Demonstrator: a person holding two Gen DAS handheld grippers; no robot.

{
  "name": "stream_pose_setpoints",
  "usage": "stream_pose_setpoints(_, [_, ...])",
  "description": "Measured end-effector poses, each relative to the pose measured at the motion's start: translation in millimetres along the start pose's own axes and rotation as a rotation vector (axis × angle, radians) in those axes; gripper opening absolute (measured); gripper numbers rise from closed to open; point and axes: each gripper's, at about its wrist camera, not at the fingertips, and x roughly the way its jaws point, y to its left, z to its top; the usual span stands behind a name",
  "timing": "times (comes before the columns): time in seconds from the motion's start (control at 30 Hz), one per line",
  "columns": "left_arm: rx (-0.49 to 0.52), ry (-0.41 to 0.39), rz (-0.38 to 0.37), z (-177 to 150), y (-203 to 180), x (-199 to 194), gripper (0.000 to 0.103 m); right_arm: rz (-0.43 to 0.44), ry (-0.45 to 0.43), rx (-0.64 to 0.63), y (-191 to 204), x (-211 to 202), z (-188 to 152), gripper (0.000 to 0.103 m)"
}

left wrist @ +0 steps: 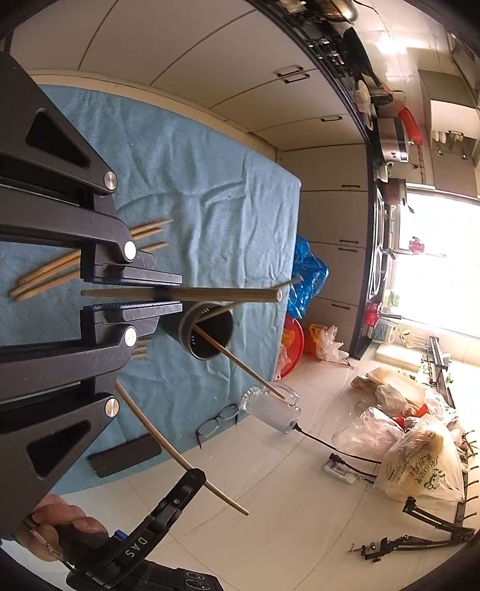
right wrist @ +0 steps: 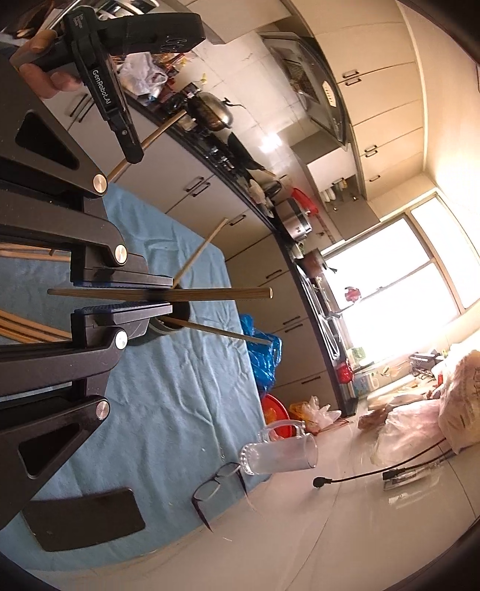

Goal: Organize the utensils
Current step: 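Lower both chopsticks into the black cup and open both tools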

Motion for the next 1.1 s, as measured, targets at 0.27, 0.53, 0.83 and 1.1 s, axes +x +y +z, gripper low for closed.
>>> stream_pose_setpoints(0.27, [0.032,-0.059,-0.009,34,-21,-7,0.006,-0.006,-0.045,0.028,-9,-5,30,0.008])
stream_pose_setpoints(0.53, [0.033,-0.117,-0.018,74,-33,-9,0.007,-0.017,-0.098,0.057,-15,-3,63,0.008])
stream_pose_setpoints(0.83, [0.002,-0.157,-0.034,109,-39,8,0.007,-0.031,-0.144,0.098,-21,17,90,0.008])
stream_pose_setpoints(1.1, [-0.043,-0.114,-0.035,114,-31,53,0.007,-0.058,-0.137,0.093,-23,47,97,0.008])
